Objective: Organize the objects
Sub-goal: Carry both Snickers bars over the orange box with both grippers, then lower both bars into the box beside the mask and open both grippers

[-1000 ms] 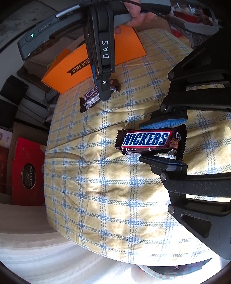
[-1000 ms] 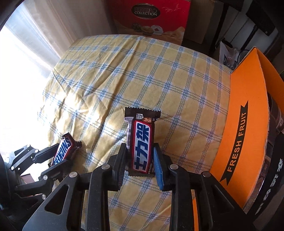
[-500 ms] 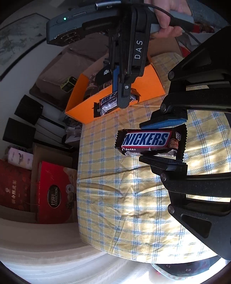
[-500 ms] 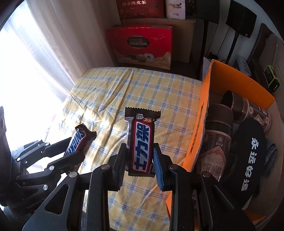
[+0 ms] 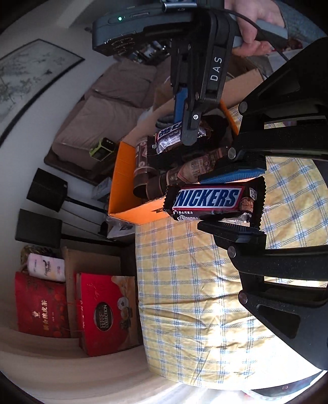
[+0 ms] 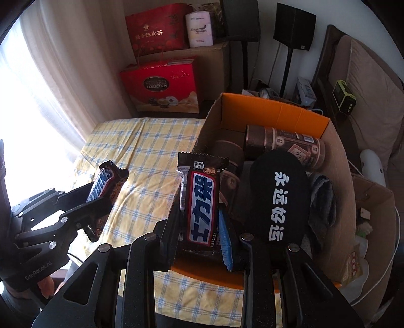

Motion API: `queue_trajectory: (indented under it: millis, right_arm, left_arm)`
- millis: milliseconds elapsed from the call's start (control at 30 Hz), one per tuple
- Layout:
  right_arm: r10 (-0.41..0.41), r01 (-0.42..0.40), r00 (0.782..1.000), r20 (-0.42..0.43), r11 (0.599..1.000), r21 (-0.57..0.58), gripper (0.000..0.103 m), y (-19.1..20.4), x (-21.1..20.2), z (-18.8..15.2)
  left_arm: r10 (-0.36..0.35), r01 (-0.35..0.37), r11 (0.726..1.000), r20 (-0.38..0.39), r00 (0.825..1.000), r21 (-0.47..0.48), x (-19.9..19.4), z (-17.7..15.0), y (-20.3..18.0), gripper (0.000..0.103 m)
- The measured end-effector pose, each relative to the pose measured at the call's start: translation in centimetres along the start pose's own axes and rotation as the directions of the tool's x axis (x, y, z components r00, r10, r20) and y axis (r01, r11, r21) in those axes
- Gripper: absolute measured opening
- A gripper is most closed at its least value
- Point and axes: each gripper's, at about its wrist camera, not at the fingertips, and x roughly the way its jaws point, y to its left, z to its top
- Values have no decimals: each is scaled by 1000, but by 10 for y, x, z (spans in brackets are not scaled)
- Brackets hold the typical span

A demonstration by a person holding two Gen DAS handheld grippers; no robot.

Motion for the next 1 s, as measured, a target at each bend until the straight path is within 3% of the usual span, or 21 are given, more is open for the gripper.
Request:
queue_trajectory:
  millis: [333, 633, 767, 1000]
  right_arm:
    - [-101, 95, 991, 85, 993, 70, 28, -46, -30, -26]
    - [-133, 113, 984, 120, 981, 158, 28, -91, -40, -45]
    - [-179, 158, 975, 127, 974, 162, 28, -103, -36, -54]
    - [-183, 159, 976, 120, 970, 186, 28, -124, -19, -63]
  left_arm:
    - [-13, 13, 998, -3, 1000, 57, 30, 10, -58, 27]
    - [-16, 19, 996, -26, 1000, 87, 60, 7, -98, 27]
    - [-10, 15, 995, -50, 999, 103, 74, 5, -113, 27]
    - [-10, 18, 994, -73, 997, 107, 98, 1, -129, 27]
